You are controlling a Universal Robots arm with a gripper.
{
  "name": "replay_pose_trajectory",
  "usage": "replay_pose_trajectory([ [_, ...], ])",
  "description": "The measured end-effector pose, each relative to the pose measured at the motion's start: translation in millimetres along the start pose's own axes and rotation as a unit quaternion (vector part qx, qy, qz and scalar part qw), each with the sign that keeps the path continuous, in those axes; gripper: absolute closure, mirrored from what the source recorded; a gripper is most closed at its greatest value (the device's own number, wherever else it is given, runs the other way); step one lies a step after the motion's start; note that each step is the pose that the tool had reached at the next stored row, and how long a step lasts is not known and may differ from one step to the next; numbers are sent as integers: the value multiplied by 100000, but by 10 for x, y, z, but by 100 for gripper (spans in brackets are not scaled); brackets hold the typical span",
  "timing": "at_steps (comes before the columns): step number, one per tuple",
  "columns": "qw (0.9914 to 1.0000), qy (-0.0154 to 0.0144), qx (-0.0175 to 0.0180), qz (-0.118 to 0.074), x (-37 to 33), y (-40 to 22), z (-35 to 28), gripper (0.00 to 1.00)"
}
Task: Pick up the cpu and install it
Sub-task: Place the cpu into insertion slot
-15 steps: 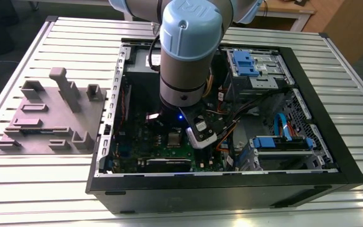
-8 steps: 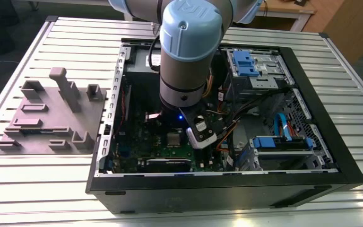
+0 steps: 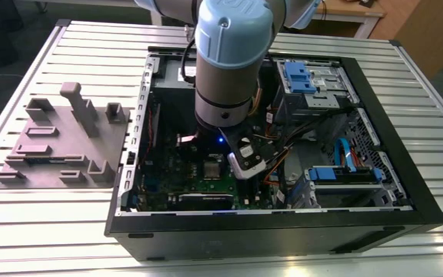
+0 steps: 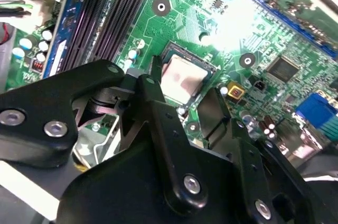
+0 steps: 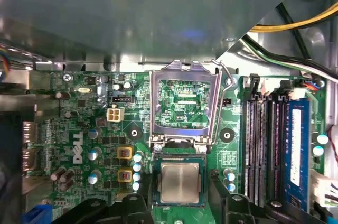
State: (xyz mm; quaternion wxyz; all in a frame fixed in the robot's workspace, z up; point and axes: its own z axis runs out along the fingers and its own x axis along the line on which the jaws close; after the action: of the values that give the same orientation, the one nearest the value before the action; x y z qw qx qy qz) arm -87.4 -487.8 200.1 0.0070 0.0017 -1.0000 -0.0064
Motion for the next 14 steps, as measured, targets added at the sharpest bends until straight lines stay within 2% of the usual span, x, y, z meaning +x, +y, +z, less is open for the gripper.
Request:
replay_pose_trajectory([
  [2,100000,8,2,-1,1,0,-40,47],
  [3,100000,17,9,0,1,1,-60,54],
  [4,100000,27,7,1,2,1,-81,54],
  [6,100000,57,5,-2,2,1,-121,66],
  [7,100000,73,4,-2,2,1,-131,66],
  [9,100000,79,-11,0,2,2,-133,77],
  [10,100000,81,-11,0,2,2,-133,77],
  [11,100000,83,-6,-2,2,2,-133,83],
  [12,100000,88,0,-1,2,1,-134,83],
  [13,100000,89,3,-2,2,2,-134,89],
  [14,100000,90,3,-2,2,2,-134,89],
])
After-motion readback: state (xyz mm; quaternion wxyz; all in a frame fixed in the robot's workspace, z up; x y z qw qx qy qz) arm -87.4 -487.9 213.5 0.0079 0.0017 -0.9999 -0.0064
